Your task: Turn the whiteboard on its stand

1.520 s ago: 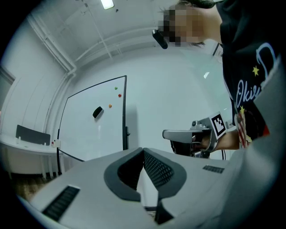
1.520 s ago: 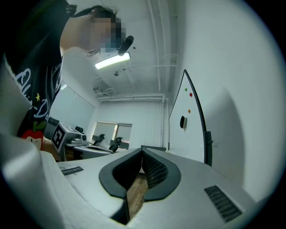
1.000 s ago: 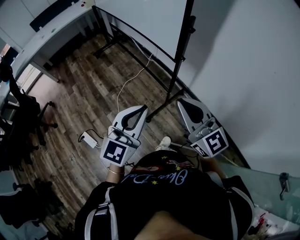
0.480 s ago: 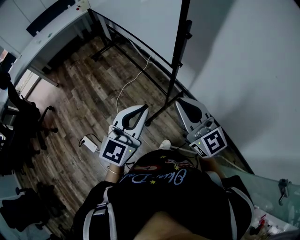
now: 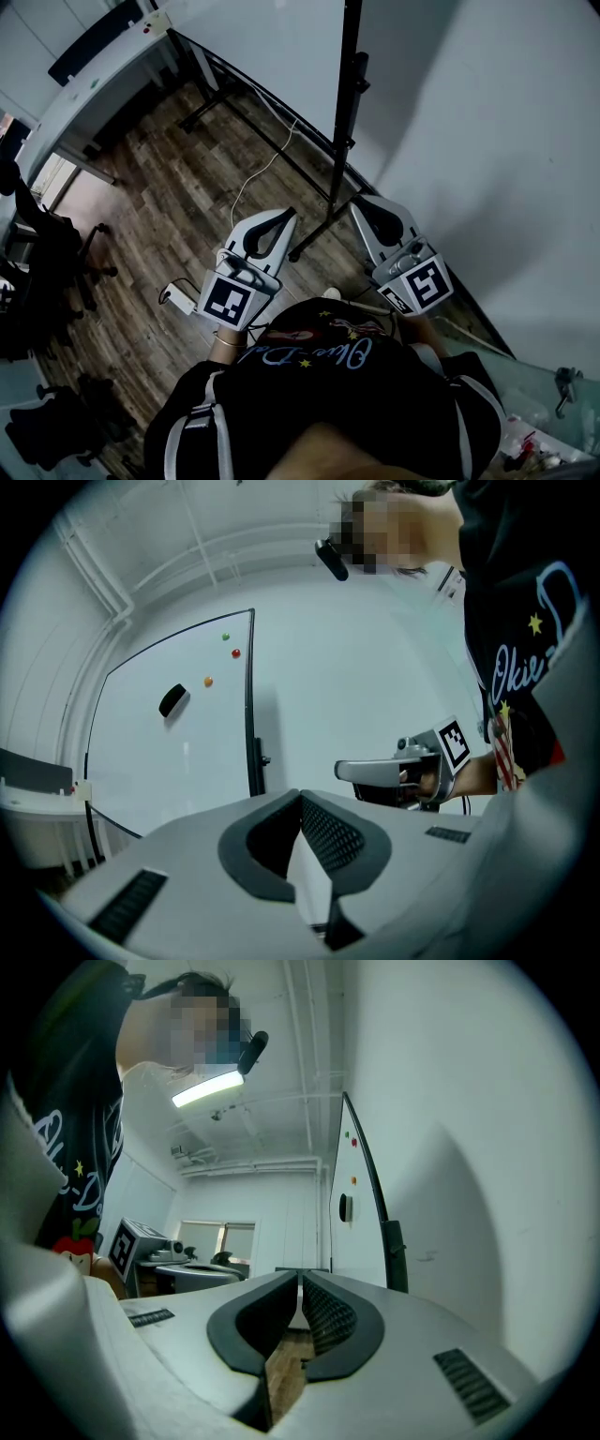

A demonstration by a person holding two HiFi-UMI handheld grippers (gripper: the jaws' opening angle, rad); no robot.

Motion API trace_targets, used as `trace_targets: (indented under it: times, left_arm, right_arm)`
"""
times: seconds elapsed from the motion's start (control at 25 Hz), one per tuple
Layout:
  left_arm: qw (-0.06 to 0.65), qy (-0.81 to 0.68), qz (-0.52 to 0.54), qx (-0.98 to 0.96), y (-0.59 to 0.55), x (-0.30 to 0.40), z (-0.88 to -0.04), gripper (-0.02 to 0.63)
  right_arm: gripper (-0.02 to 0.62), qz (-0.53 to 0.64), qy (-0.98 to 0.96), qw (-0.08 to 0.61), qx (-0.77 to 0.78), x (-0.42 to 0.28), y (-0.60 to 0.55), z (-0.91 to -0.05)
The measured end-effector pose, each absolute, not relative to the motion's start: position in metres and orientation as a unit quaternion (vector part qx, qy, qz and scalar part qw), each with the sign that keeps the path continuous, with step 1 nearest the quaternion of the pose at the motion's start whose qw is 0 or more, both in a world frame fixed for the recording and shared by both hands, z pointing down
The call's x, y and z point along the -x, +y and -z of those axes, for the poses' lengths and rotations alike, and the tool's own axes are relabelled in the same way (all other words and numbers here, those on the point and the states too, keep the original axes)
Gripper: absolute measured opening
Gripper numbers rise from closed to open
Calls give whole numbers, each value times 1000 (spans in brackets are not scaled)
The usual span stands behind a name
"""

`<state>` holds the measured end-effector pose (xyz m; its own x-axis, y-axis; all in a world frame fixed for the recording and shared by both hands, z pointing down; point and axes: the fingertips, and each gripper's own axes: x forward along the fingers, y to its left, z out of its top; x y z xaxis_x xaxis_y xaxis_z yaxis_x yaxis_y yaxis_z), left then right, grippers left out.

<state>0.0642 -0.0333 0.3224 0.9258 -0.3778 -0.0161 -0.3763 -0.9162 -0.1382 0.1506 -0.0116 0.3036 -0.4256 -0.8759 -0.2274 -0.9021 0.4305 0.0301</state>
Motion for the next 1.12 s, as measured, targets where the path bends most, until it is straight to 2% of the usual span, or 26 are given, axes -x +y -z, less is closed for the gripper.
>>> trace_targets:
  times: [0.64, 1.12]
  left_arm:
    - [64, 198, 16, 978, -59, -91, -322, 17]
    - [71, 146, 1, 987, -81, -130, -319, 17]
  right_arm:
    - [52, -81, 837, 81, 534, -185, -36, -299]
    - [58, -87, 823, 84, 555, -198, -59, -289]
